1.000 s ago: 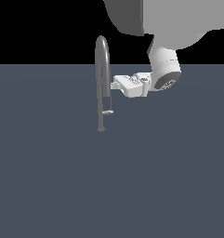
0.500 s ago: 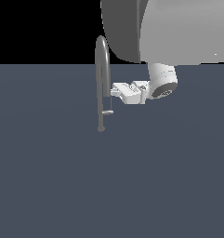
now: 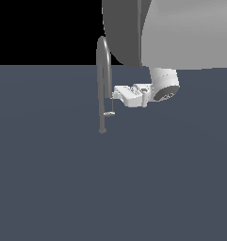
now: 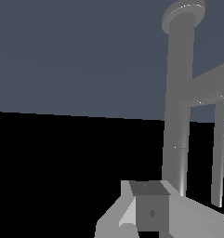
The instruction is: Turn on the faucet by rotating a designated handle.
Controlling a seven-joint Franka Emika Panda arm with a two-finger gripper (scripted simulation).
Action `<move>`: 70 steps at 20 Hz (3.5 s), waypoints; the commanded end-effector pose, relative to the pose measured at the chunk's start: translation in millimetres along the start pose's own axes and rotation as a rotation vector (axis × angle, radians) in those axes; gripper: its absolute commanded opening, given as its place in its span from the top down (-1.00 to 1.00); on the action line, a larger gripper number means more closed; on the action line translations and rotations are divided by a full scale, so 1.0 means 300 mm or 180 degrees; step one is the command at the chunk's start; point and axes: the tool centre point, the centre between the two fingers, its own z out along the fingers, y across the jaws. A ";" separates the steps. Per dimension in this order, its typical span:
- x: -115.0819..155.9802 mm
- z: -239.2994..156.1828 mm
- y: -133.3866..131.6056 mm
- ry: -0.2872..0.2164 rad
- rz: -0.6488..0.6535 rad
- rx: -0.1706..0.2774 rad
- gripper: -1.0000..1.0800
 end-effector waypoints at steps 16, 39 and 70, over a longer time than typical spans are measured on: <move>0.036 0.008 0.036 -0.0008 0.0165 -0.0006 1.00; 0.014 0.007 0.137 -0.0004 0.0168 0.0001 1.00; 0.131 0.008 0.340 -0.0005 0.0151 -0.0007 1.00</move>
